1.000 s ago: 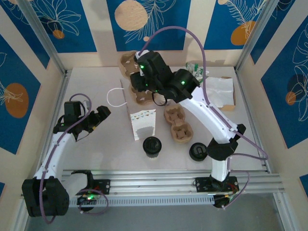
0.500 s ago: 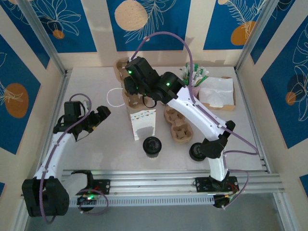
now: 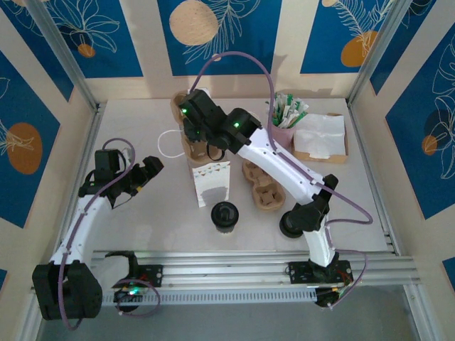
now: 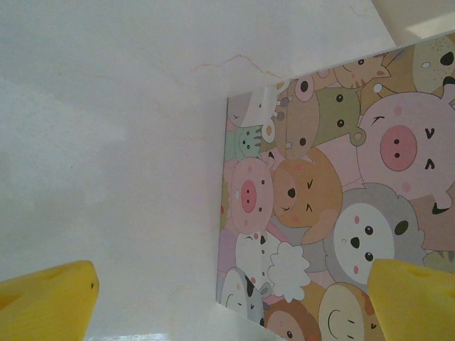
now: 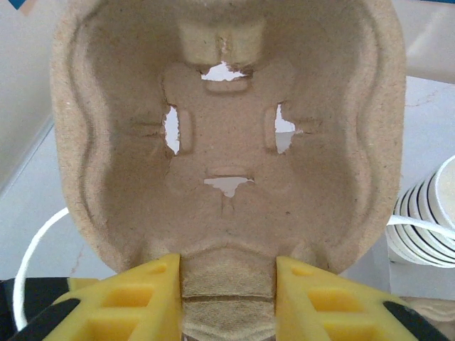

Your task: Pack the takeout coffee

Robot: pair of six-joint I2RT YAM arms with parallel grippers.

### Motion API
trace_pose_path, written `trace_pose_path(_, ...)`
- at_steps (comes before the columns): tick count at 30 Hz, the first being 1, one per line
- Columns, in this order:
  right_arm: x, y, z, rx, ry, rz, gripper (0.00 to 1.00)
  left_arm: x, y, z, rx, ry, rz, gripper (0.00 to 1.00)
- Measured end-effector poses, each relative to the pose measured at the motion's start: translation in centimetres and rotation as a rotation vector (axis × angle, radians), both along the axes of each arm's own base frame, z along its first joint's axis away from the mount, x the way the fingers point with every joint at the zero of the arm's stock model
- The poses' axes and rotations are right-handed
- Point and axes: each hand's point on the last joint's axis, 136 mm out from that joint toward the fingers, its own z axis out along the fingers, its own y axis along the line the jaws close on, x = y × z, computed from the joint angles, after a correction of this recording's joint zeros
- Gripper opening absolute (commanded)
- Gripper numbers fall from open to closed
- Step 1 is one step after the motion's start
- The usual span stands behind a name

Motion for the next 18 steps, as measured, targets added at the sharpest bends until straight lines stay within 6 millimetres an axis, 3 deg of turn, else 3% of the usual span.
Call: trace_pose_path(18,0.5,-1.0,-1.3,-0.050,0.013,-0.048,0.34,0.0,0.0,0.0,0.001,0.000,0.000,0.97)
